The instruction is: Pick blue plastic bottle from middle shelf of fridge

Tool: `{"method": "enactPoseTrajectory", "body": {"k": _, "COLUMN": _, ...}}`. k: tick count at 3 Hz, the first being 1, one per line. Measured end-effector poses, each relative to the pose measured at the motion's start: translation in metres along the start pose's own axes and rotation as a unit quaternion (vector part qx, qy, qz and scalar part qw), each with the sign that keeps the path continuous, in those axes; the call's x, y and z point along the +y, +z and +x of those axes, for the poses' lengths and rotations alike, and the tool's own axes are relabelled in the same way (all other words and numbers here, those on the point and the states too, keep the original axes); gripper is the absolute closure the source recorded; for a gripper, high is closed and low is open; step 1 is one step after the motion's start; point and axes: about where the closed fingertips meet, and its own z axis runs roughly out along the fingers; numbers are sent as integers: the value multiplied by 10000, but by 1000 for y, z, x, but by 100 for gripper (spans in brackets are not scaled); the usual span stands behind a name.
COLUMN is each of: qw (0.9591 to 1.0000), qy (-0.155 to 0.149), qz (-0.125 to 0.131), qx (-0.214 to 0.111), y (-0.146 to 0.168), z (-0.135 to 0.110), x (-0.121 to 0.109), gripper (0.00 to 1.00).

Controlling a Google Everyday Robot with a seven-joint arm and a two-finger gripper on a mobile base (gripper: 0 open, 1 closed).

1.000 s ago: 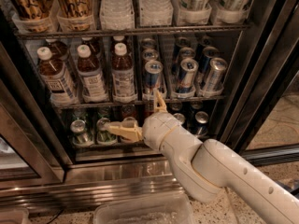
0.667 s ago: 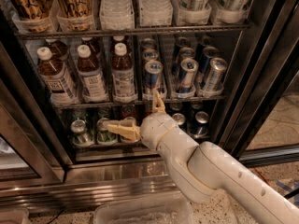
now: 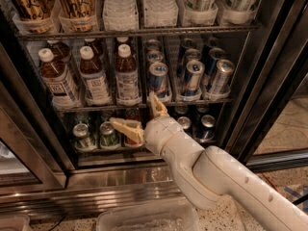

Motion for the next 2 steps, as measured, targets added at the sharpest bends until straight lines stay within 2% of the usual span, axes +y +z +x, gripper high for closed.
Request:
{"method": "enactPoseTrajectory", "body": {"k": 1, "qw": 10000, "qy": 0, "qz": 0, "qx": 0, "y": 0, "z": 0, "x": 0, "gripper": 47}}
{"method": "enactPoseTrajectory", "body": {"k": 2, "qw": 10000, "qy": 0, "qz": 0, "qx": 0, "y": 0, "z": 0, "x": 0, "gripper": 45}}
